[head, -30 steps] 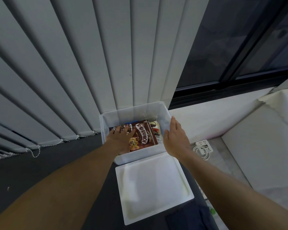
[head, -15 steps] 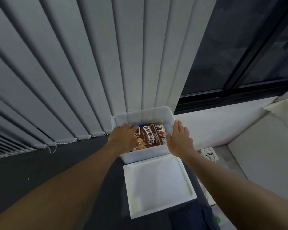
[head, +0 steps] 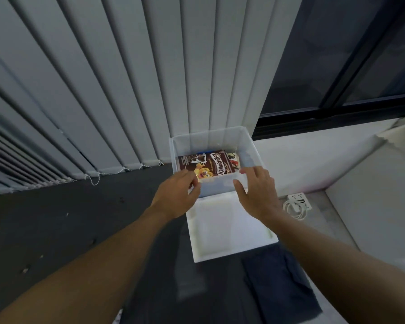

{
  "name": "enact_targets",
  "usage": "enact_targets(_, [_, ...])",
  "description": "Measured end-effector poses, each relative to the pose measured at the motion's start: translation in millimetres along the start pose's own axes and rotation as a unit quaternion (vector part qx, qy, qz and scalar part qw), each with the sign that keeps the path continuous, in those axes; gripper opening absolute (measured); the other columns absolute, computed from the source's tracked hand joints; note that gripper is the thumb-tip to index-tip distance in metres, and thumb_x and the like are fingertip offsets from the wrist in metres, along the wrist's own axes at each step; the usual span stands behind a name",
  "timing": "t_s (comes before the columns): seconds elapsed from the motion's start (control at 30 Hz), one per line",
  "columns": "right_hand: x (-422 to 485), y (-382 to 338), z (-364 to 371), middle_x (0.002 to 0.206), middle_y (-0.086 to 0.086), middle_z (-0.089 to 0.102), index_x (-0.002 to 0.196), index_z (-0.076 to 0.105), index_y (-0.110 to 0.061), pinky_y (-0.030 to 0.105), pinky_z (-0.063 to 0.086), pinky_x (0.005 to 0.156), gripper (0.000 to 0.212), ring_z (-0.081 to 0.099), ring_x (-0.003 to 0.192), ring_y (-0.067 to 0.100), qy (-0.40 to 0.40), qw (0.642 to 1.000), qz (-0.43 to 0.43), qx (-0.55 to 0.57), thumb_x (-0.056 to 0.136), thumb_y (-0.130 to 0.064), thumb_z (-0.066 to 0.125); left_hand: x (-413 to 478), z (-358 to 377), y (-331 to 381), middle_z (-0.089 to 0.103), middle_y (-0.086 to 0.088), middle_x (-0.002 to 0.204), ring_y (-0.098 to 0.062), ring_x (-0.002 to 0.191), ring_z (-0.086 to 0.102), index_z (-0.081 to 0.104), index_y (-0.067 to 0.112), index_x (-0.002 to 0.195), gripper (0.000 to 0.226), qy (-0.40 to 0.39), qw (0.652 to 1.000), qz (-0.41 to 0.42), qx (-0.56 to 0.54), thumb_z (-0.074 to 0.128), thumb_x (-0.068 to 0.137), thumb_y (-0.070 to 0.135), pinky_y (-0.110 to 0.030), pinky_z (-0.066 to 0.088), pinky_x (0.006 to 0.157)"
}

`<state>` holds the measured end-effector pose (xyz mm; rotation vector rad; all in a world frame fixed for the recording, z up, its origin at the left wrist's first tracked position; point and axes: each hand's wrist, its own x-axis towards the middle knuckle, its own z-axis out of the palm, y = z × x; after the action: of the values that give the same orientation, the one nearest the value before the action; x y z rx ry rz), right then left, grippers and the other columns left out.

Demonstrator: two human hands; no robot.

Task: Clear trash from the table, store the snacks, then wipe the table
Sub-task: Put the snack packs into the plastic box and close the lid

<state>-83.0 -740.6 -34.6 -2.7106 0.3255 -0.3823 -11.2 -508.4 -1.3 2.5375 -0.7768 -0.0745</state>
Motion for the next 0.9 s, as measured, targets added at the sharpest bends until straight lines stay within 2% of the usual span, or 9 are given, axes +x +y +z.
enact_targets(0.07, [-18.2, 9.5, 4.3, 0.115, 0.001, 0.059, 0.114, 0.057, -0.021, 0.035, 0.05, 0.09, 0.026, 0.053, 0.102, 0.018, -0.008, 1.0, 0.014, 0.0, 0.095, -0.039, 0.058, -17.1, 14.0, -0.7, 0.06, 0.004, 0.08, -0.018, 0.072, 0.056, 0.055, 0.022, 0.079, 0.024, -0.04, 0.999, -0.015, 0.017, 0.053, 0.097, 0.037, -0.038, 0.053, 0.067])
enact_targets(0.13, [-36.2, 20.7, 11.0, 0.119, 0.002, 0.059, 0.117, 0.056, -0.021, 0.036, 0.048, 0.092, 0.027, 0.052, 0.106, 0.02, -0.052, 0.997, 0.05, -0.008, 0.096, -0.038, 0.057, -33.7, 31.8, -3.5, 0.064, 0.004, 0.082, -0.018, 0.074, 0.06, 0.059, 0.021, 0.08, 0.027, -0.098, 0.994, -0.046, 0.023, 0.051, 0.097, 0.041, -0.041, 0.056, 0.071])
enact_targets(0.23, [-58.7, 37.5, 21.4, 0.136, 0.008, 0.051, 0.135, 0.048, -0.02, 0.044, 0.044, 0.102, 0.044, 0.048, 0.123, 0.028, -0.153, 0.979, 0.131, -0.027, 0.097, -0.039, 0.055, -53.4, 62.2, -12.9, 0.06, 0.001, 0.112, -0.021, 0.098, 0.06, 0.061, 0.021, 0.111, 0.027, -0.181, 0.971, -0.154, -0.019, 0.053, 0.097, 0.043, -0.037, 0.053, 0.087])
enact_targets(0.27, [-64.6, 42.8, 24.0, 0.141, 0.01, 0.047, 0.141, 0.043, -0.019, 0.047, 0.043, 0.104, 0.05, 0.044, 0.129, 0.03, -0.186, 0.97, 0.154, -0.035, 0.097, -0.039, 0.055, -58.3, 72.6, -15.7, 0.053, -0.002, 0.124, -0.024, 0.108, 0.058, 0.056, 0.017, 0.125, 0.037, -0.209, 0.96, -0.186, -0.028, 0.055, 0.097, 0.042, -0.038, 0.05, 0.093])
enact_targets(0.33, [-73.4, 52.2, 28.9, 0.146, 0.012, 0.041, 0.146, 0.035, -0.016, 0.048, 0.039, 0.107, 0.058, 0.039, 0.134, 0.032, -0.228, 0.955, 0.183, -0.045, 0.096, -0.039, 0.055, -64.7, 89.8, -19.2, 0.04, -0.009, 0.138, -0.029, 0.12, 0.053, 0.042, 0.009, 0.139, 0.054, -0.251, 0.939, -0.233, -0.04, 0.058, 0.096, 0.038, -0.038, 0.046, 0.1])
enact_targets(0.43, [-80.0, 61.8, 35.8, 0.145, 0.012, 0.041, 0.144, 0.035, -0.013, 0.047, 0.038, 0.108, 0.059, 0.04, 0.132, 0.033, -0.246, 0.946, 0.205, -0.04, 0.095, -0.036, 0.058, -65.5, 105.7, -18.3, 0.041, -0.015, 0.141, -0.032, 0.126, 0.05, 0.038, 0.003, 0.138, 0.055, -0.233, 0.931, -0.273, -0.065, 0.063, 0.095, 0.028, -0.039, 0.043, 0.105])
enact_targets(0.63, [-79.1, 66.7, 46.3, 0.139, 0.016, 0.043, 0.144, 0.035, -0.013, 0.044, 0.039, 0.106, 0.057, 0.041, 0.128, 0.034, -0.23, 0.945, 0.23, -0.041, 0.093, -0.018, 0.059, -57.2, 113.9, -13.4, 0.056, -0.017, 0.127, -0.037, 0.117, 0.058, 0.04, 0.002, 0.125, 0.045, -0.204, 0.907, -0.36, -0.075, 0.063, 0.088, 0.008, -0.039, 0.048, 0.089])
enact_targets(0.77, [-72.5, 69.5, 47.2, 0.13, 0.019, 0.045, 0.14, 0.037, -0.015, 0.045, 0.045, 0.099, 0.057, 0.045, 0.121, 0.039, -0.218, 0.932, 0.29, 0.0, 0.087, -0.007, 0.056, -54.5, 111.9, -8.4, 0.055, -0.016, 0.13, -0.035, 0.12, 0.057, 0.036, 0.0, 0.133, 0.055, -0.216, 0.886, -0.401, -0.085, 0.064, 0.085, 0.008, -0.036, 0.048, 0.091])
enact_targets(0.9, [-72.3, 77.4, 38.7, 0.122, 0.019, 0.05, 0.127, 0.044, -0.007, 0.042, 0.047, 0.09, 0.044, 0.053, 0.11, 0.038, -0.195, 0.924, 0.323, 0.057, 0.084, -0.002, 0.053, -55.8, 101.9, -4.5, 0.054, -0.009, 0.119, -0.028, 0.107, 0.058, 0.037, 0.004, 0.129, 0.058, -0.205, 0.88, -0.405, -0.136, 0.07, 0.082, 0.015, -0.032, 0.046, 0.08])
